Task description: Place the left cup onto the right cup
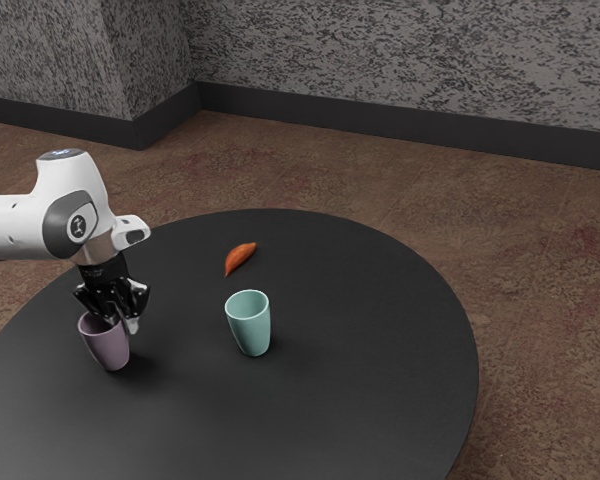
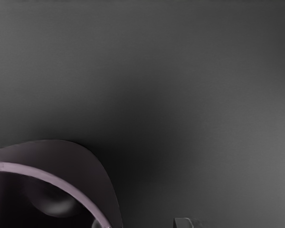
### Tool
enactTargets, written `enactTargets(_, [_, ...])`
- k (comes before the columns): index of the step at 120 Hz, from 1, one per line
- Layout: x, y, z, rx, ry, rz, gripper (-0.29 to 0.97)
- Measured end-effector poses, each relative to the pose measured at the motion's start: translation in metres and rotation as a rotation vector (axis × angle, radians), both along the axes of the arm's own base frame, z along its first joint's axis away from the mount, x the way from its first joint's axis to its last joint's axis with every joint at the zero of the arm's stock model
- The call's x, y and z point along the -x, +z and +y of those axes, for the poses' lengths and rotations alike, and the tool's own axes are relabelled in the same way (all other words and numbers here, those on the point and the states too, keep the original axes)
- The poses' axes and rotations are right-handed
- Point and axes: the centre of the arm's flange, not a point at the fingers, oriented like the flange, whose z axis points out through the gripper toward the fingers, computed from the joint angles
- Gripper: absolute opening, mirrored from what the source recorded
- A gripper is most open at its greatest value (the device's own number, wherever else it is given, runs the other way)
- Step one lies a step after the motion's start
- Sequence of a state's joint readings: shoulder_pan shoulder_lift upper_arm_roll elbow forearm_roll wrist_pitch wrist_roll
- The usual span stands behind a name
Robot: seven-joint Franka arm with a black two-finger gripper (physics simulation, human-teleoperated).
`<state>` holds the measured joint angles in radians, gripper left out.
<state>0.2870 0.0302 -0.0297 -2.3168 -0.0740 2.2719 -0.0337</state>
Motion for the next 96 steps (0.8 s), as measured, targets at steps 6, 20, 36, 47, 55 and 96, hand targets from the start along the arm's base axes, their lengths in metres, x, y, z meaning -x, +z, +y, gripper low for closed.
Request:
enactTargets(6, [0.000, 0.000, 0.000, 0.000, 0.001, 0.000, 0.03])
enactTargets(20, [0.000, 0.000, 0.002, -0.001, 0.006, -0.001, -0.04])
enactTargets(36, [0.001, 0.000, 0.005, -0.003, 0.013, -0.004, -0.08])
enactTargets(47, [0.001, 0.000, 0.006, -0.006, 0.019, -0.005, -0.09])
enactTargets(55, [0.001, 0.001, 0.007, -0.007, 0.022, -0.005, -0.09])
enactTargets(96, [0.001, 0.023, 0.006, -0.018, 0.026, -0.037, -0.10])
